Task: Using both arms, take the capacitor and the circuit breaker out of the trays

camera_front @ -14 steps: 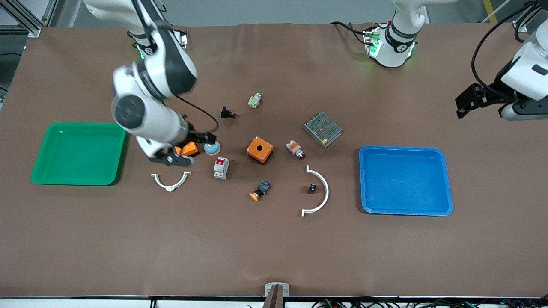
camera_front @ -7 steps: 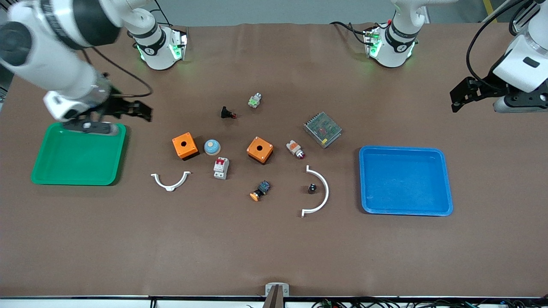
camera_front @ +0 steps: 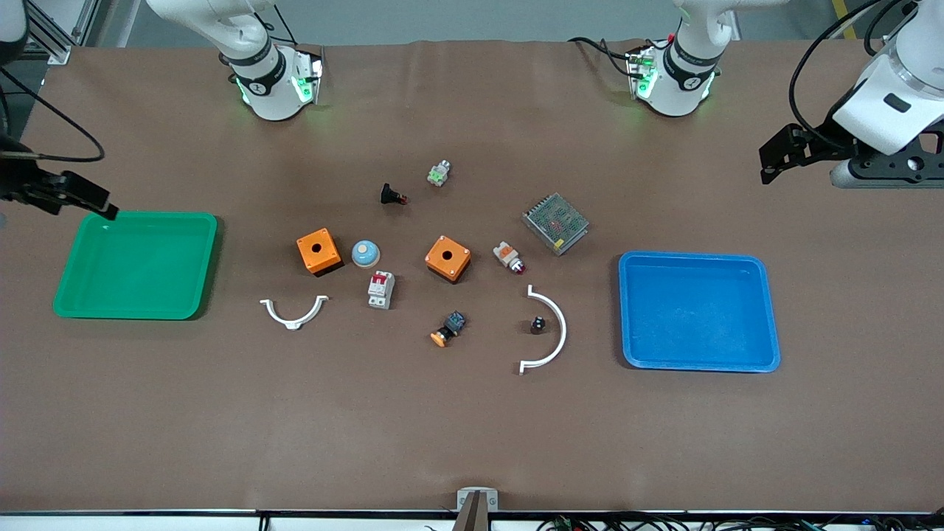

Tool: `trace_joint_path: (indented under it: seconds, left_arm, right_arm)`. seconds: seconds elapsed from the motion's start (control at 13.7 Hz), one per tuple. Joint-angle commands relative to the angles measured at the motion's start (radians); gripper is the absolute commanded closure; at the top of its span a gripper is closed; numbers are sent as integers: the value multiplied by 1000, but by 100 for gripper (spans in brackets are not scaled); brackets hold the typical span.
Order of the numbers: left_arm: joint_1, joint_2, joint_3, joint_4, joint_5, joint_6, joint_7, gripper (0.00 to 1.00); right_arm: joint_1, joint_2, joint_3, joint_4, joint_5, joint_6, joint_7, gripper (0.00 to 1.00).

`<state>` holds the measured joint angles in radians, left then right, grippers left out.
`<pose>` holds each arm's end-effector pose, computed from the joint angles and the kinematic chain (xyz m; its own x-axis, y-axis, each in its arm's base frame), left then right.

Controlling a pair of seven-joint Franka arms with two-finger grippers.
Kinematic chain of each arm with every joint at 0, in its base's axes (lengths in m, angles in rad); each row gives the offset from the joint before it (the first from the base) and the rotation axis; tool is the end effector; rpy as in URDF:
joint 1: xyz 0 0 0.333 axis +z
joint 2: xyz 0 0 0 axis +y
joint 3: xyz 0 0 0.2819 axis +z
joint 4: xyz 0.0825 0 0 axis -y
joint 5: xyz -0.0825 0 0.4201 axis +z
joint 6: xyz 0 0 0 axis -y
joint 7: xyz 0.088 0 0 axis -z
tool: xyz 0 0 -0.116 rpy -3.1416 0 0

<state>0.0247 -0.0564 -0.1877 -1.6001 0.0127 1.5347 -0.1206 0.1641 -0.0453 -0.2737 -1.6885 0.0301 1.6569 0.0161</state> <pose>0.5637 -0.0938 0.5956 0.9991 -0.0416 -0.0071 -0.0417 -0.9988 -0.0242 0.5811 -0.0633 0.5545 0.9917 -0.1278 0.0113 -0.1272 -0.9910 -0.0424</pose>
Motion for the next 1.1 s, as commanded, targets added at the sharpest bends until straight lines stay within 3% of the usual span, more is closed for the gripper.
trace_joint_path:
  seconds: [0.0,1.02]
  left_arm:
    - [12,-22,-6,-1,-16,-22,10,0]
    - [12,-11,1,32,-3,-27,7,0]
  right_arm:
    - [-28,35,19,81,-27,-31,-34,0]
    - [-15,48,24,145,-32,-29,-76,0]
